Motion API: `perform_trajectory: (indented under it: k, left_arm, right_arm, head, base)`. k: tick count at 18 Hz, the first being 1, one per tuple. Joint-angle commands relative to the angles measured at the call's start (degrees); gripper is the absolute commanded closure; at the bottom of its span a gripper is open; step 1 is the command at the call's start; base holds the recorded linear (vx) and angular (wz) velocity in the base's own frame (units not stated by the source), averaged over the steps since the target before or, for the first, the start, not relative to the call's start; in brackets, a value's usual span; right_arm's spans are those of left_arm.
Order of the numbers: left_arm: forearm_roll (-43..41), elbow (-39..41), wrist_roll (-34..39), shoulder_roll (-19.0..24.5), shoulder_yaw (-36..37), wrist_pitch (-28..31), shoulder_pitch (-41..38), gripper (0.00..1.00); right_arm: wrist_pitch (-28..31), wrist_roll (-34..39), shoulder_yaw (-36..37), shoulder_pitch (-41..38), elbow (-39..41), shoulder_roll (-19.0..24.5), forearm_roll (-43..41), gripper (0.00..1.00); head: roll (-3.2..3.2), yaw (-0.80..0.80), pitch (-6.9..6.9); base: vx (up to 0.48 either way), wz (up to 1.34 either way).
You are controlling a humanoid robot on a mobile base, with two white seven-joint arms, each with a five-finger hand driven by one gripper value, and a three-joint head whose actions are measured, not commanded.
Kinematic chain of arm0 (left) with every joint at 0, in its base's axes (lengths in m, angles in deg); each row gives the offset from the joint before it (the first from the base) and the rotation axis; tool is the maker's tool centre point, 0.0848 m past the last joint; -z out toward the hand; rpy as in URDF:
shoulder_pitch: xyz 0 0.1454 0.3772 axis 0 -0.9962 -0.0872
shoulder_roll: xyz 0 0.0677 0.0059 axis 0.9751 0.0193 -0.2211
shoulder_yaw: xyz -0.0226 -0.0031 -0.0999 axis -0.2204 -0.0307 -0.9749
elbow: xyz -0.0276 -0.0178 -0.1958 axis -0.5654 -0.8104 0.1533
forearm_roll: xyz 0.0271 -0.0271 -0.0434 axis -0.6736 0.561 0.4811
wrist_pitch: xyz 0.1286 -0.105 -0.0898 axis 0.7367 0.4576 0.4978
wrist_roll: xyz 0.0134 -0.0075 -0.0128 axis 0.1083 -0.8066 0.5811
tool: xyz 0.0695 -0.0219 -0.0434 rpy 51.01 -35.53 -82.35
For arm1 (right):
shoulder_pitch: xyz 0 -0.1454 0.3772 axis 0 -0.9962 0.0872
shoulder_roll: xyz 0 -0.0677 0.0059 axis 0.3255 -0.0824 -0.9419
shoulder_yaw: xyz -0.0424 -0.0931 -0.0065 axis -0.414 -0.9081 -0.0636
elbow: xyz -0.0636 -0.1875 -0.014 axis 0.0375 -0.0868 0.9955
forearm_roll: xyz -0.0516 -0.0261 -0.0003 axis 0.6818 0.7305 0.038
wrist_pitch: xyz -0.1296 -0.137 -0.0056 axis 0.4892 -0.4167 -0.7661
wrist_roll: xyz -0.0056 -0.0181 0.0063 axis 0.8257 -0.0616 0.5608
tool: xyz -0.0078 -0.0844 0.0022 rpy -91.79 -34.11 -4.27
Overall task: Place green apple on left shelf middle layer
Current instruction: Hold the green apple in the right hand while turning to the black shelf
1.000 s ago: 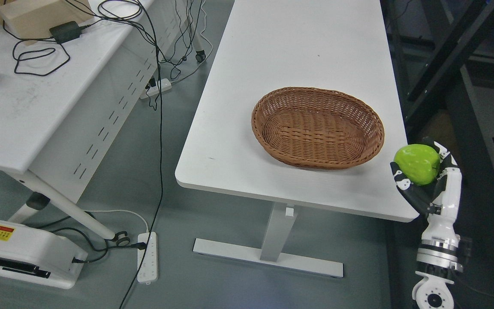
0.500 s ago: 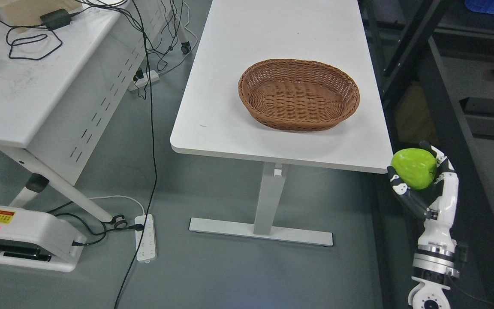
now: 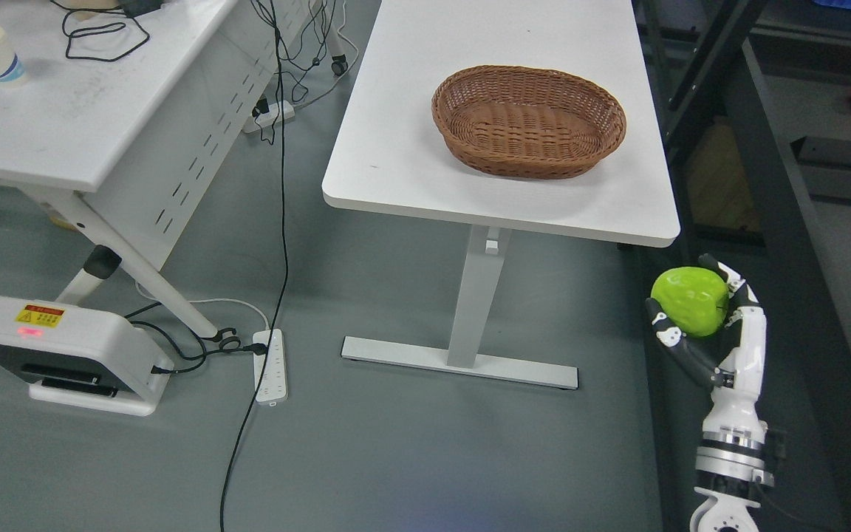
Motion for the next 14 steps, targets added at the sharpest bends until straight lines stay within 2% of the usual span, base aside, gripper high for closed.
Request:
perform_trajectory:
  k: [1,14]
  left_arm:
    - [0.00,0.00,-0.02,1.00,0.00,-0.03,0.00,0.00]
    - [0.00,0.00,-0.02,1.00,0.00,-0.03,0.00,0.00]
  right_arm:
    - [0.05,0.00,-1.30,-0.46,0.23,-0.64,0.07,1.00]
    - [0.05,-0.09,-0.87,-0.98,0.23,-0.64,0.07,1.00]
  head:
    - [0.00,0.00,0.00]
    - [0.00,0.00,0.00]
  base:
    - [-0.245,0.07]
    - [-0.236,-0.02]
